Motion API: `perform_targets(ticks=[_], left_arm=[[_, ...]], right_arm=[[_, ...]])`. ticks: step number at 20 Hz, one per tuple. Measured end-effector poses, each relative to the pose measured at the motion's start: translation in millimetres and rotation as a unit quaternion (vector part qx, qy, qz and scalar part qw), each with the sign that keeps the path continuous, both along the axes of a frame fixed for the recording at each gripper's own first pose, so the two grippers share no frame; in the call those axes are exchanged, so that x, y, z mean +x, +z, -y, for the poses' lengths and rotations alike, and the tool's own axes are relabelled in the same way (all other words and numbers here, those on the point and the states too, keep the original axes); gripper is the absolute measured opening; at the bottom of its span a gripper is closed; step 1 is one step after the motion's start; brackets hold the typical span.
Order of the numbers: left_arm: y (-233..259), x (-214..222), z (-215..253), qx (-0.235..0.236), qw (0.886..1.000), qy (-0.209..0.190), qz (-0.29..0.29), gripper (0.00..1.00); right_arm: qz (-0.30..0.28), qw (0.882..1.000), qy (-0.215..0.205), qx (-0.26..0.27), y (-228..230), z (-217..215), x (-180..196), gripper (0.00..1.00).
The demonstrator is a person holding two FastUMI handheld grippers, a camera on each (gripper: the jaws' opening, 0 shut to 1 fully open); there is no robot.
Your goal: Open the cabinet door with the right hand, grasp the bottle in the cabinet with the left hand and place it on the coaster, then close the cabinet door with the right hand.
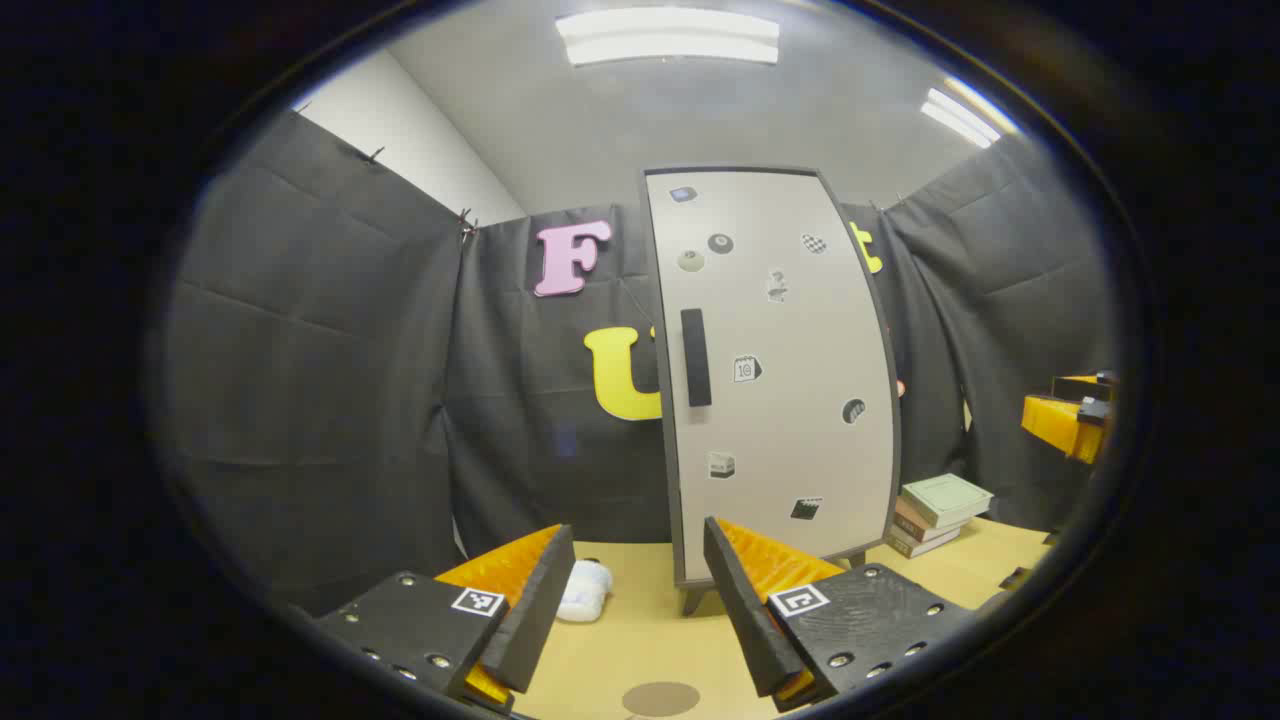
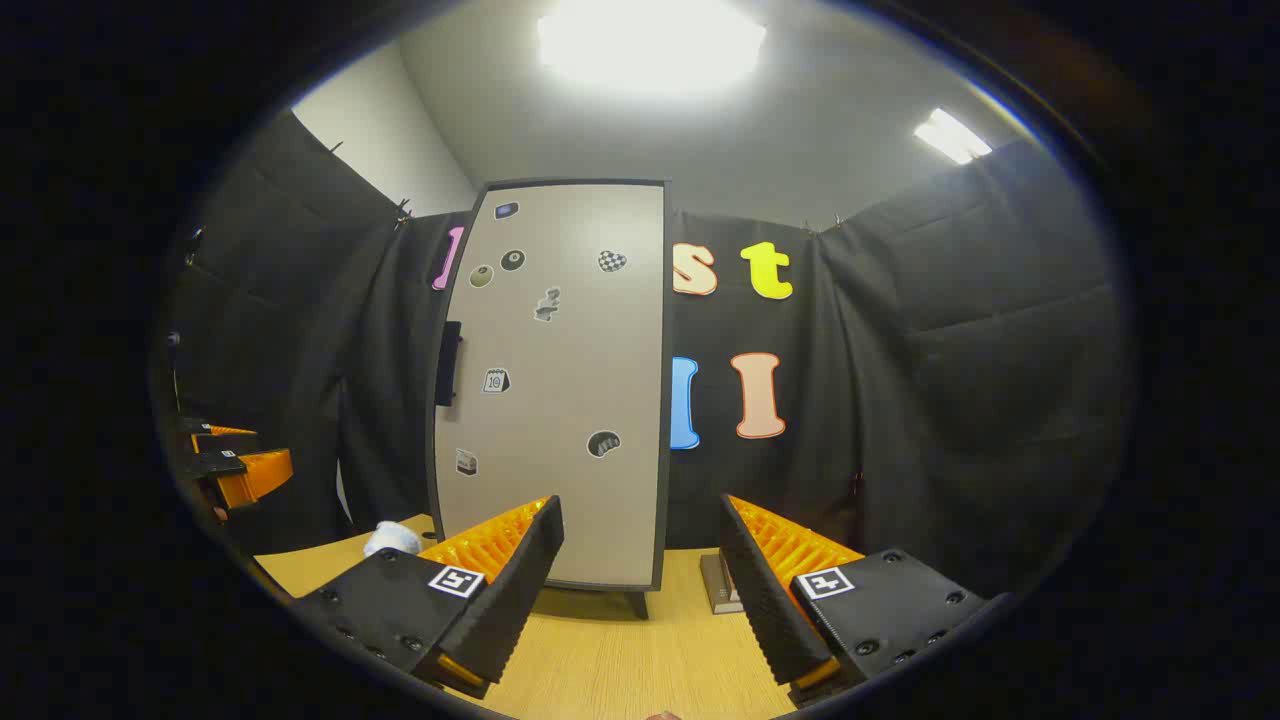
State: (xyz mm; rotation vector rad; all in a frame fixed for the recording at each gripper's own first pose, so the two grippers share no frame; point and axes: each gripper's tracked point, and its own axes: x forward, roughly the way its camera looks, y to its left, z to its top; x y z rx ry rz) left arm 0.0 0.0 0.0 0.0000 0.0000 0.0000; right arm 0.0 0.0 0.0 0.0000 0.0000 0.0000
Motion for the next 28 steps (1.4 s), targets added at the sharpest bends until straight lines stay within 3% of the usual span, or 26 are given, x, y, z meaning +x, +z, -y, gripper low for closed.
perform_targets(ticks=[28], left_arm=[[7,-9,25,0.008,0.999,0.038,0.006,0.79]], right_arm=[[-0.004,0.999,0.033,0.008,-17,33,11,0.98]])
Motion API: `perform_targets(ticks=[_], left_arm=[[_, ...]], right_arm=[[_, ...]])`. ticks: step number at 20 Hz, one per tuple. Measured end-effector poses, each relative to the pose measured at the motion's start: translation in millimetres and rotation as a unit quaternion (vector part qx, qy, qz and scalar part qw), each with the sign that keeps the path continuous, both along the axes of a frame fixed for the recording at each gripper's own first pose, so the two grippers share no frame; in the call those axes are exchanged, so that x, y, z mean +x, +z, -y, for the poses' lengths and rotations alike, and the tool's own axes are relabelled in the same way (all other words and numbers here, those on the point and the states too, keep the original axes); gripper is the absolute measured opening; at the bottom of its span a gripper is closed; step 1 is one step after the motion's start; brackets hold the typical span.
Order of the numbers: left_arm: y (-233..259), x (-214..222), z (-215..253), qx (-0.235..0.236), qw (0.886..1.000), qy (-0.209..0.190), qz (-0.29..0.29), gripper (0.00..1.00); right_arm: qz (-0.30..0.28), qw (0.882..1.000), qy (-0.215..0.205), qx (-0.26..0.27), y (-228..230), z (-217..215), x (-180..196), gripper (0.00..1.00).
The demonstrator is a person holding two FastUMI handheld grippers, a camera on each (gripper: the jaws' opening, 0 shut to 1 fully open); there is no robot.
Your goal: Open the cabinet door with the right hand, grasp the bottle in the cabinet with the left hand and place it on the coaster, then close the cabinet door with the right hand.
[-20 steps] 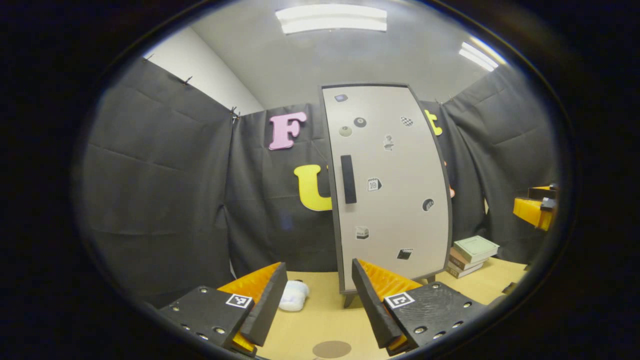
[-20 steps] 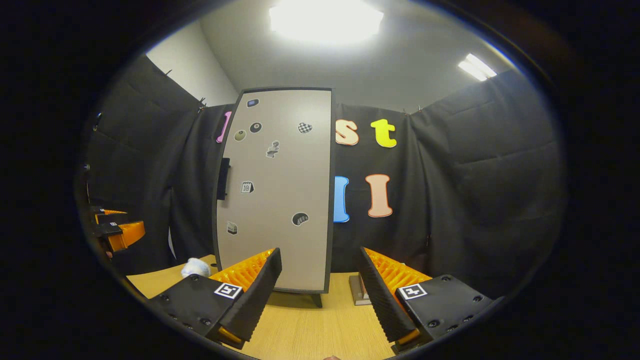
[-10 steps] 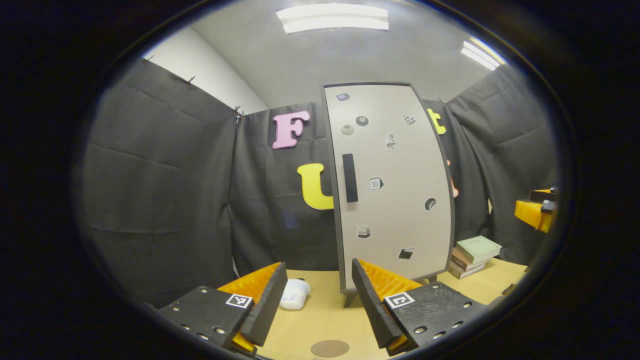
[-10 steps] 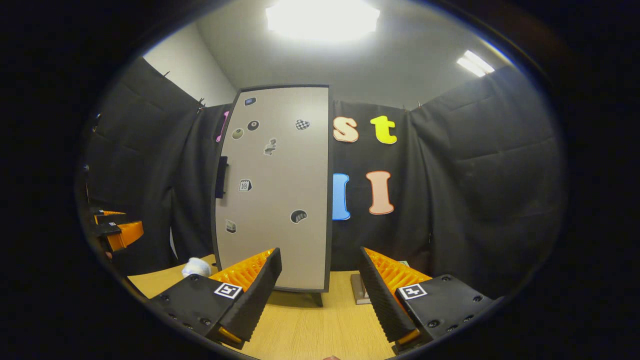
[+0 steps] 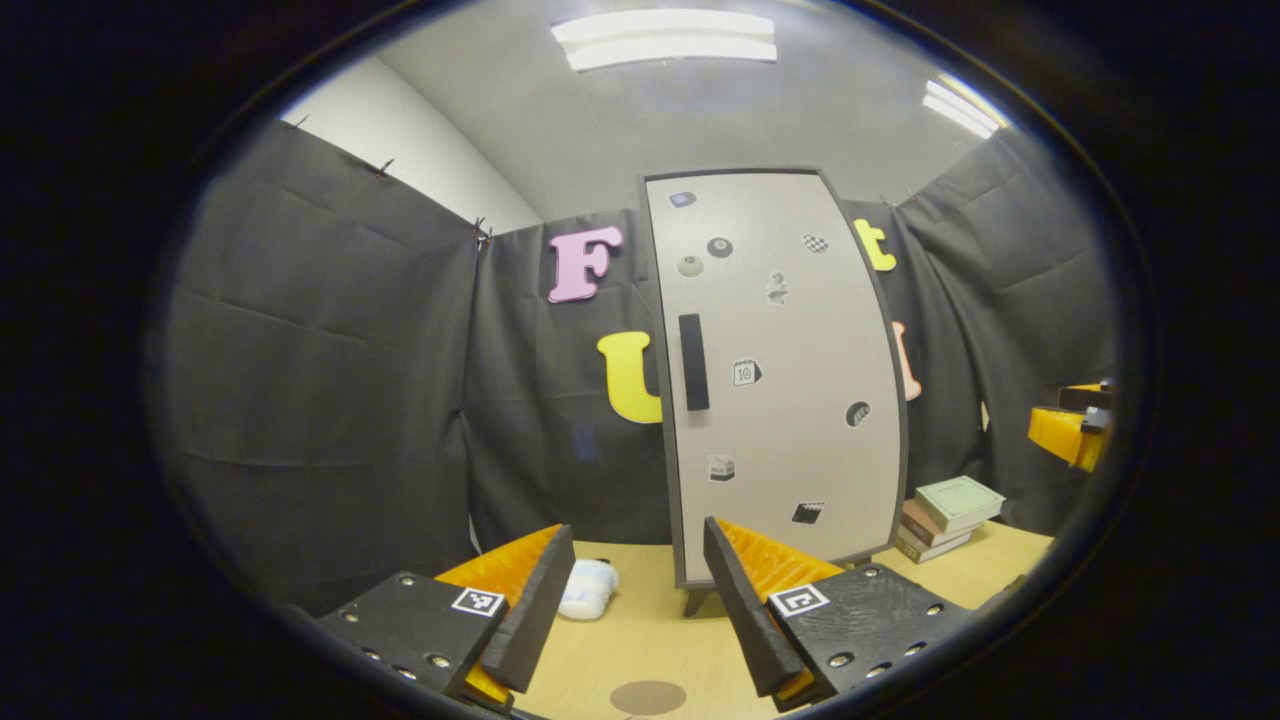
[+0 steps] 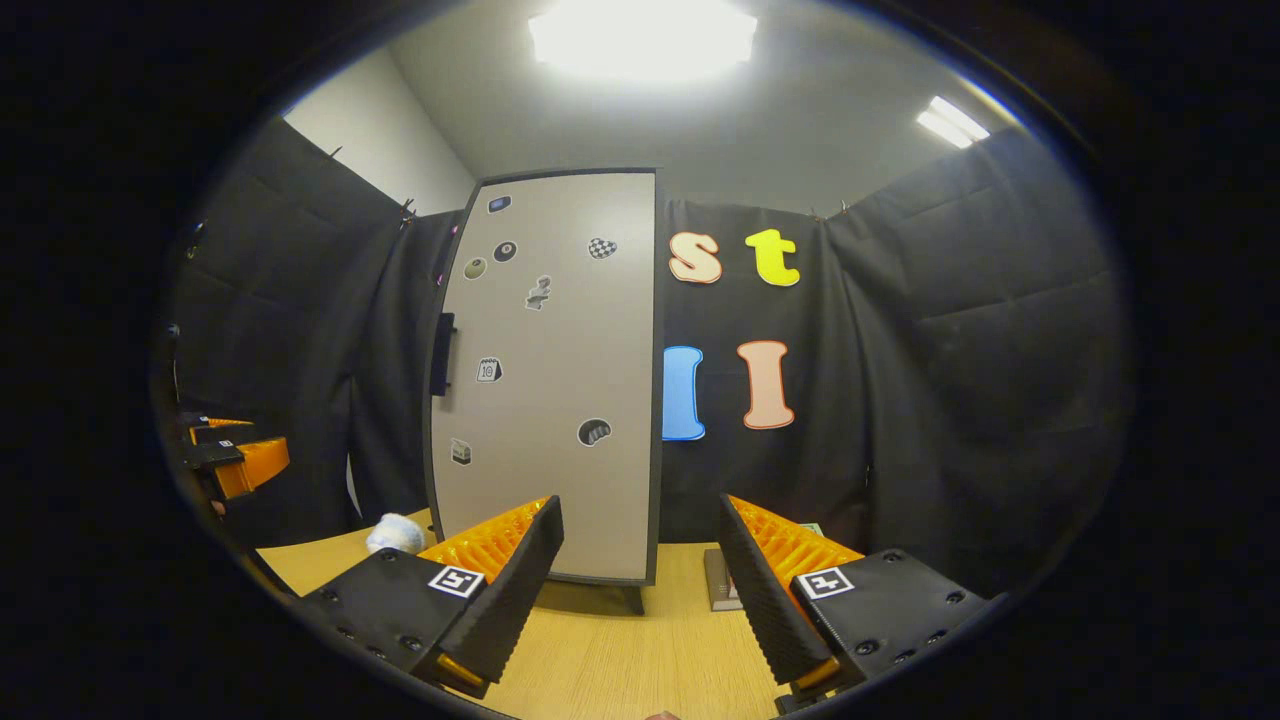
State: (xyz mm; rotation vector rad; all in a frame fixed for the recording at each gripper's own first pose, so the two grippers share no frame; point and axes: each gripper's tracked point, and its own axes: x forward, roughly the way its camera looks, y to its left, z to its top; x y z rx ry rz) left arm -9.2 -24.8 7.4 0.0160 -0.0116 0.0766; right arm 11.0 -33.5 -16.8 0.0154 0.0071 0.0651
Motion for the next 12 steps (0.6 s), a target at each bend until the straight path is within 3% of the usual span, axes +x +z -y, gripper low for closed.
perform_targets(ticks=[12], left_arm=[[1,-5,-4,0.01,1.0,0.024,0.003,0.79]], right_arm=[[0.003,0.999,0.035,0.017,12,-21,23,0.98]])
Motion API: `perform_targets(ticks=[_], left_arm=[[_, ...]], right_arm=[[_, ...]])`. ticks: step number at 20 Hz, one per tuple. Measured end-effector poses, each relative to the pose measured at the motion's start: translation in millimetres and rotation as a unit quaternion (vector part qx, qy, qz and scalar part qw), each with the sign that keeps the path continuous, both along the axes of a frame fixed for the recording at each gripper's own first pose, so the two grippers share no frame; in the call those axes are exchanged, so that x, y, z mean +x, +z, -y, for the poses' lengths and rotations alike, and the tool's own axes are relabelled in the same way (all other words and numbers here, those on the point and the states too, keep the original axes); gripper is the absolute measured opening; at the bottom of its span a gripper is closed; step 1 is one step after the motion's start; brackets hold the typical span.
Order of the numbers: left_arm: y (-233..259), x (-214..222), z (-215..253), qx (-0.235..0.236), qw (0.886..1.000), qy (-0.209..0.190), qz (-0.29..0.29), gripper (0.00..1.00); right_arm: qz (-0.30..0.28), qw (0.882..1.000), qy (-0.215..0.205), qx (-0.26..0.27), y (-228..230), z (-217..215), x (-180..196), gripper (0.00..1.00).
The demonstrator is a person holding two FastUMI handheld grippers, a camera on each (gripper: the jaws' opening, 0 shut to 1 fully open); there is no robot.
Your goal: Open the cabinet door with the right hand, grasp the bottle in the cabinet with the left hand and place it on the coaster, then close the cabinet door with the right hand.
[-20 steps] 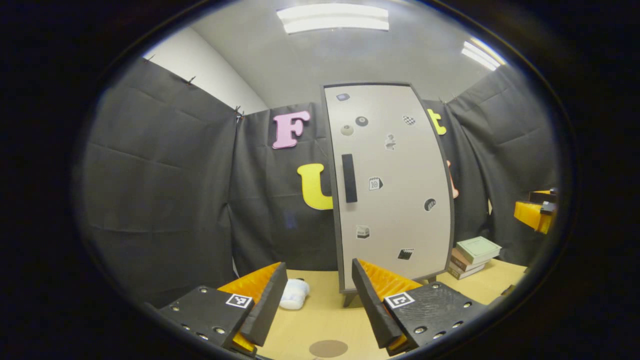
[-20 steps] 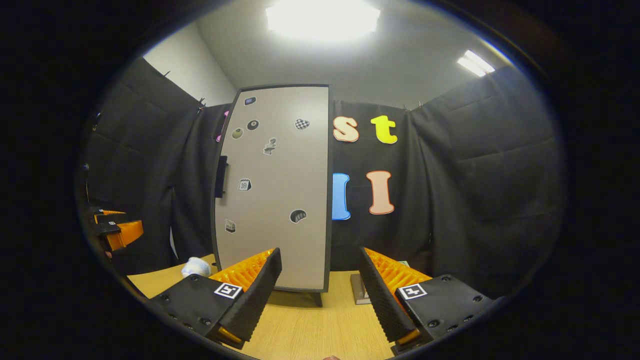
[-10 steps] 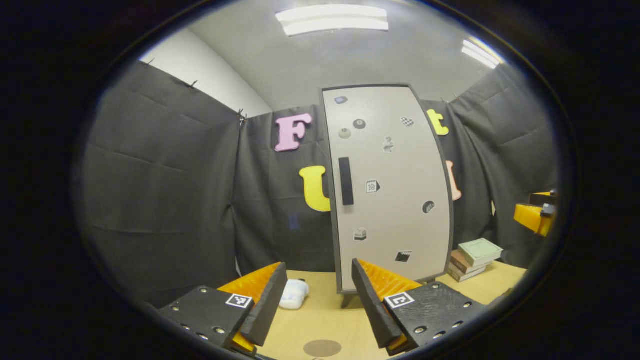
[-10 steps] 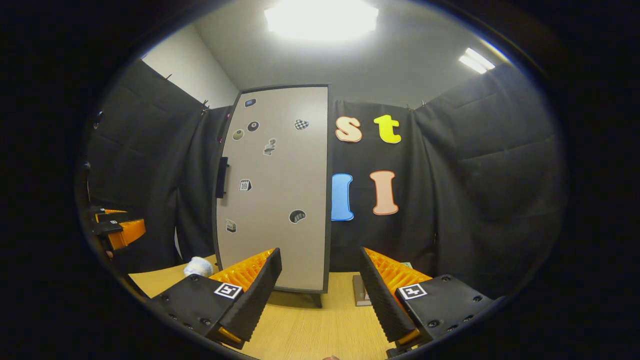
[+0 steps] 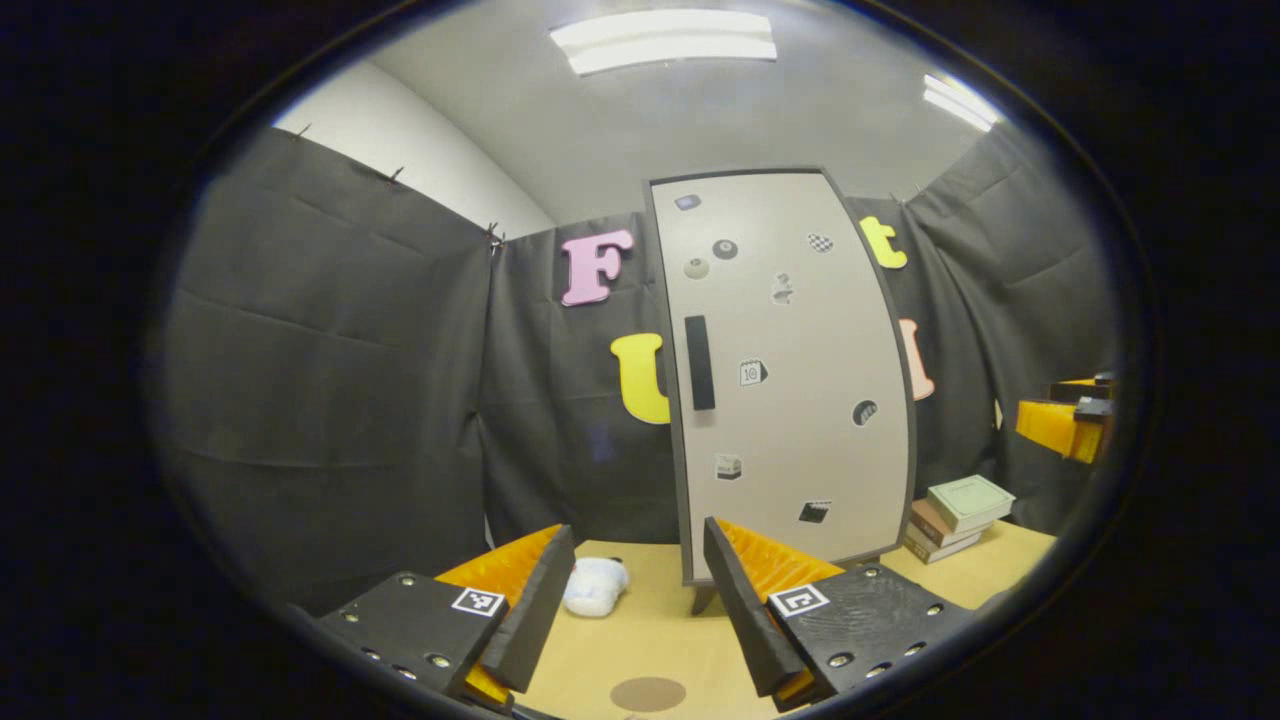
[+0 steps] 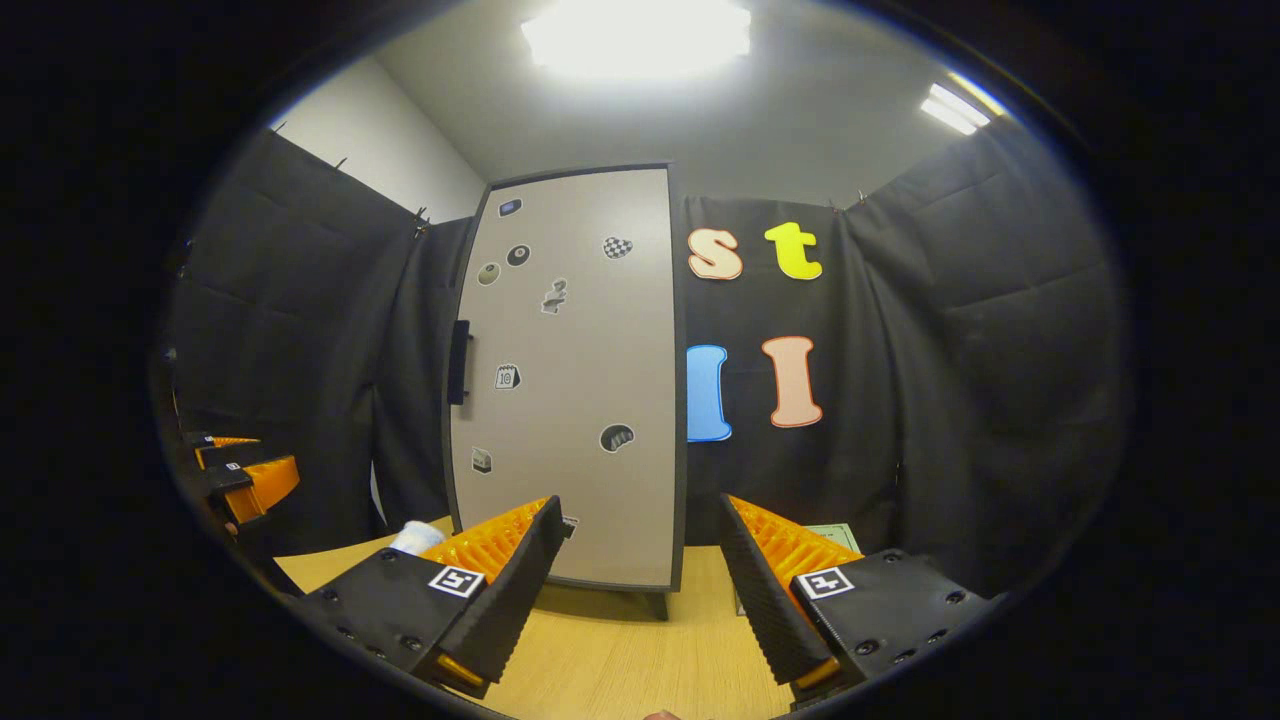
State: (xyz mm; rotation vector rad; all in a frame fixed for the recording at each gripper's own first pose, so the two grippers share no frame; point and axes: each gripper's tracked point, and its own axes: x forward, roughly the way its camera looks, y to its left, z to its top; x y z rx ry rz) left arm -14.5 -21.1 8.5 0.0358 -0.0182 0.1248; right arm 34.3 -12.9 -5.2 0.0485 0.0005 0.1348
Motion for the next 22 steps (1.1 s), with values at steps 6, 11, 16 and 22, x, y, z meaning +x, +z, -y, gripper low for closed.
perform_targets(ticks=[6,11,16,22], left_arm=[[-6,9,-46,-0.005,1.0,0.02,-0.002,0.79],[-14,9,-94,-0.004,0.999,0.05,-0.009,0.79],[-25,2,-144,0.004,0.996,0.082,-0.018,0.79],[-37,-6,-197,0.008,0.993,0.117,-0.029,0.81]], right_arm=[[0.031,0.999,0.012,-0.012,38,-42,32,0.97],[0.048,0.998,0.034,0.008,75,-86,62,0.97],[0.063,0.997,0.051,0.012,104,-125,89,0.96],[0.068,0.995,0.074,0.016,123,-180,123,0.97]])
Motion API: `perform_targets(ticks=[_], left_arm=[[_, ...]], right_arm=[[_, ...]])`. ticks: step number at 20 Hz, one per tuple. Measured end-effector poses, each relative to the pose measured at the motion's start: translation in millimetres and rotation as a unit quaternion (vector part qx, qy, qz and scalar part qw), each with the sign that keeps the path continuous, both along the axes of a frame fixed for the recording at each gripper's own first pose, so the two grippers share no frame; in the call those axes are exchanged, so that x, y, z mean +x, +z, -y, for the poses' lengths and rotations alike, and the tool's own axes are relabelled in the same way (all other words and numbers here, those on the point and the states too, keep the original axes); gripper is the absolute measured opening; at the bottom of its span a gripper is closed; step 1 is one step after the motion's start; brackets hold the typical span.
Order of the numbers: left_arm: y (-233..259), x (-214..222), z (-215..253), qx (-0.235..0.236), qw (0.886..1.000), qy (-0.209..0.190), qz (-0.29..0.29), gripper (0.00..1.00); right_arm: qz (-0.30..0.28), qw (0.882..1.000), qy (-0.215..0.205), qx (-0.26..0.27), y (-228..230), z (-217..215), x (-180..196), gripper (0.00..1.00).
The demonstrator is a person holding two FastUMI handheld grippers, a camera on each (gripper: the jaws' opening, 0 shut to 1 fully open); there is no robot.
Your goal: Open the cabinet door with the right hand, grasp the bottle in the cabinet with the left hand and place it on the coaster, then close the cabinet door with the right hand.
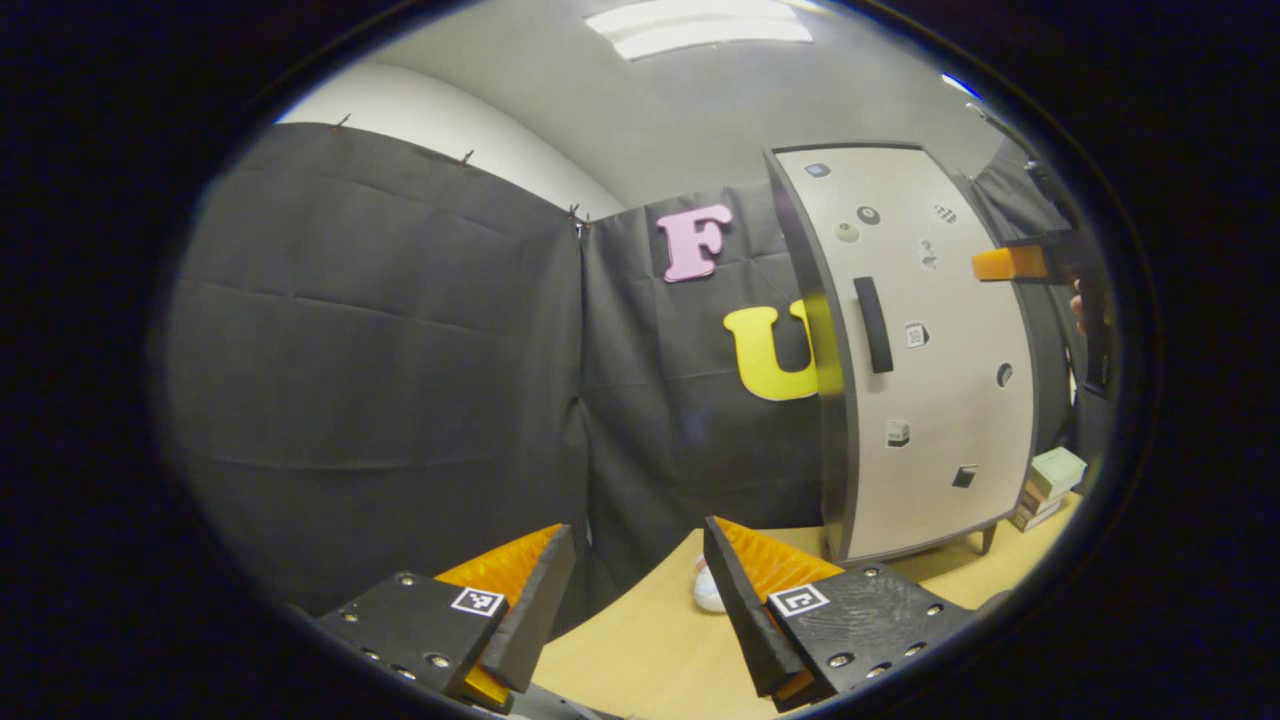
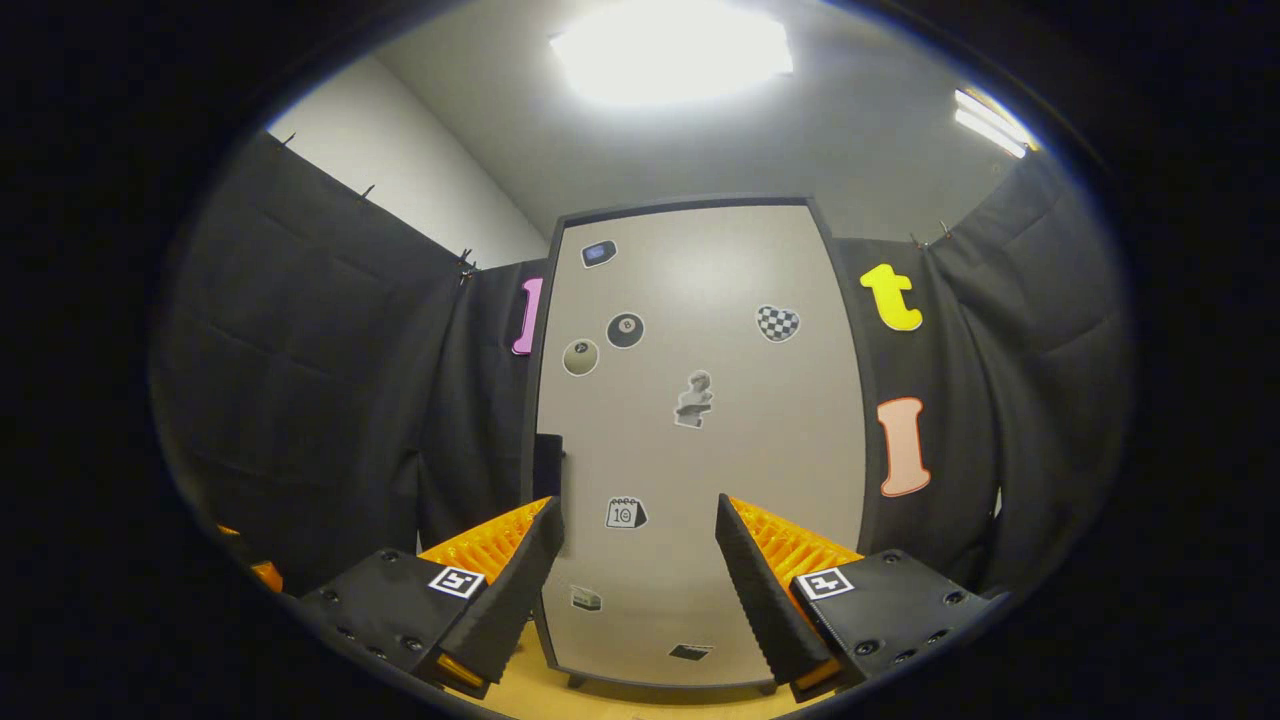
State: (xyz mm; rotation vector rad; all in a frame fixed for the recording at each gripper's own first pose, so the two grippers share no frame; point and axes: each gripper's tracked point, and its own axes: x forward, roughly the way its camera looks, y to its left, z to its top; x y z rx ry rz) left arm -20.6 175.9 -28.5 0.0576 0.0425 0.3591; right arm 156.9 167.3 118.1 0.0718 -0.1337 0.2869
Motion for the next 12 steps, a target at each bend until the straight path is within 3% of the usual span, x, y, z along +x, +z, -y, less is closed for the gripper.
perform_targets(ticks=[12], left_arm=[[-36,-7,-98,-0.009,0.998,0.056,-0.018,0.79]], right_arm=[[-0.018,1.0,-0.01,-0.009,-1,-76,65,0.96]])
